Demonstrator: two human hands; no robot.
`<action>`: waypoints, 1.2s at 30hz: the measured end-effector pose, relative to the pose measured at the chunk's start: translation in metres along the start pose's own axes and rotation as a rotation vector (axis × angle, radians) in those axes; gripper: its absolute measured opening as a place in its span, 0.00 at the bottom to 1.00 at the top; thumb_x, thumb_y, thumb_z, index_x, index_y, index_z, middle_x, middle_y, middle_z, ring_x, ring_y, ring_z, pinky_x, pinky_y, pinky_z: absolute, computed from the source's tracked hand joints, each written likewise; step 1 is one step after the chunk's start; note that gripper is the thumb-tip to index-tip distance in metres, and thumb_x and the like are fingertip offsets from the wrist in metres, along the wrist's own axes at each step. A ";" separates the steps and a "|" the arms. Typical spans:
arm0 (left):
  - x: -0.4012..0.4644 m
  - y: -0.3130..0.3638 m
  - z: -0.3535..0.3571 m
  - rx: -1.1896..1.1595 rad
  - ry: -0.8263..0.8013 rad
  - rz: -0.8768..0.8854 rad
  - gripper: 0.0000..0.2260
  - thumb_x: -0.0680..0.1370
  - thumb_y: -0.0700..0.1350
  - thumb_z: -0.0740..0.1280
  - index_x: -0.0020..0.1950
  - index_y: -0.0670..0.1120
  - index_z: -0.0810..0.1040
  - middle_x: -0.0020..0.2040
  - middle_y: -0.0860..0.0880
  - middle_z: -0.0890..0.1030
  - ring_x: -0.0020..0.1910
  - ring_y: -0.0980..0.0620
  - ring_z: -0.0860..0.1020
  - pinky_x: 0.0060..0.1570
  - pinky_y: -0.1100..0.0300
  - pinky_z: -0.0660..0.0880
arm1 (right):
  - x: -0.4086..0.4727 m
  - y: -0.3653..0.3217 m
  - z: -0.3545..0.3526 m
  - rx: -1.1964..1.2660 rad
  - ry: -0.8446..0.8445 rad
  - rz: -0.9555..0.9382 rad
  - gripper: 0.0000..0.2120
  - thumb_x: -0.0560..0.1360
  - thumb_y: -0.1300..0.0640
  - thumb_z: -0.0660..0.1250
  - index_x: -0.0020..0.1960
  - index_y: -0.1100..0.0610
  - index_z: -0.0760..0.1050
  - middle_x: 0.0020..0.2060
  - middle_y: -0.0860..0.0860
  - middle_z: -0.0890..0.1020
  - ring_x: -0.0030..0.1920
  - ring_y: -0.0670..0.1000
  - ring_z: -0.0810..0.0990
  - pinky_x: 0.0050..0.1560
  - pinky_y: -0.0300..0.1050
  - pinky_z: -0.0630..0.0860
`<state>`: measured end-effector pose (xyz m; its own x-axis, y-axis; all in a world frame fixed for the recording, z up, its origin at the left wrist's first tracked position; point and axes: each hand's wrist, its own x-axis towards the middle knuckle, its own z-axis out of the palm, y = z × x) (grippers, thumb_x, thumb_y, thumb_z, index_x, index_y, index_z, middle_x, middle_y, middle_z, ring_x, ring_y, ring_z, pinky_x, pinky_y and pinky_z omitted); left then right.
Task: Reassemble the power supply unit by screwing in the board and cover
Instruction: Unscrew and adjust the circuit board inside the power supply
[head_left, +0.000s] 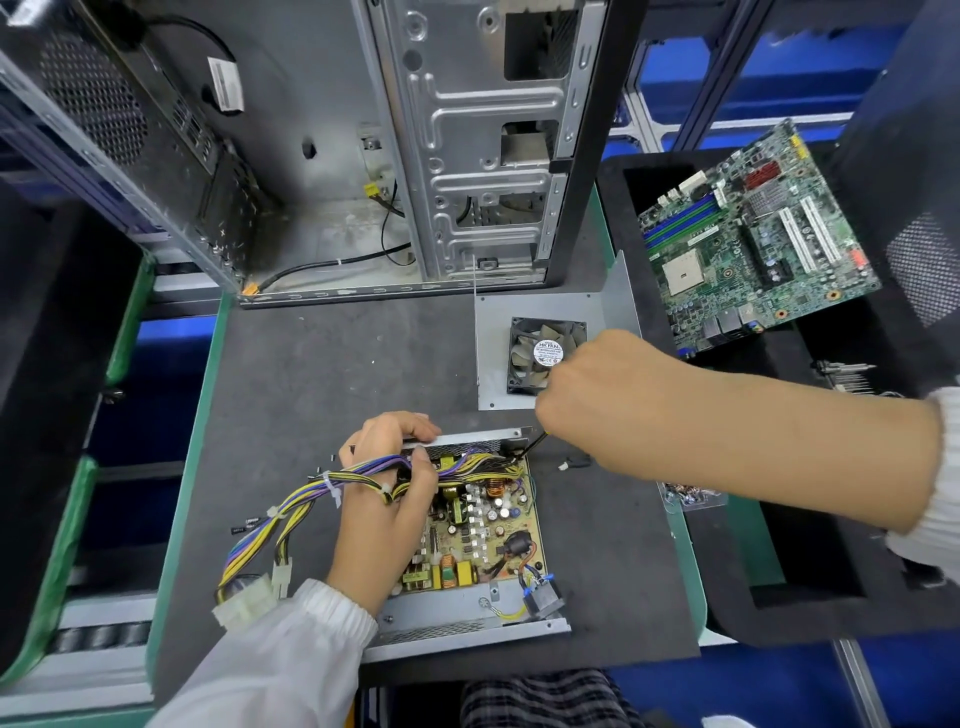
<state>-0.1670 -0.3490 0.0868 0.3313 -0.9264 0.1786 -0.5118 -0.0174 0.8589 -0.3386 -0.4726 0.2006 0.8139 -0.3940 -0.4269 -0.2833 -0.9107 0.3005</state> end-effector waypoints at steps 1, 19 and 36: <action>0.000 0.000 0.000 0.006 0.004 0.000 0.06 0.77 0.46 0.58 0.48 0.56 0.72 0.51 0.59 0.77 0.54 0.48 0.75 0.55 0.44 0.71 | 0.003 0.000 0.000 0.041 -0.003 0.023 0.17 0.68 0.66 0.64 0.31 0.55 0.56 0.27 0.50 0.63 0.31 0.53 0.64 0.26 0.40 0.51; 0.000 0.007 -0.002 0.062 -0.015 -0.041 0.09 0.76 0.48 0.56 0.48 0.49 0.75 0.48 0.57 0.76 0.52 0.46 0.73 0.53 0.52 0.69 | -0.006 -0.005 -0.001 -0.320 -0.004 -0.313 0.09 0.51 0.64 0.67 0.27 0.52 0.71 0.24 0.47 0.76 0.25 0.48 0.75 0.24 0.35 0.57; 0.032 0.057 -0.003 0.597 -0.164 0.400 0.07 0.77 0.47 0.62 0.41 0.48 0.75 0.40 0.49 0.75 0.44 0.46 0.74 0.47 0.53 0.64 | -0.071 0.036 -0.015 0.736 -0.370 0.338 0.24 0.81 0.45 0.54 0.43 0.63 0.75 0.28 0.50 0.80 0.23 0.44 0.73 0.26 0.33 0.67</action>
<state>-0.1831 -0.3785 0.1432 -0.0702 -0.9483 0.3094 -0.9287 0.1754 0.3269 -0.3995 -0.4759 0.2546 0.4483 -0.5548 -0.7009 -0.8363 -0.5372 -0.1097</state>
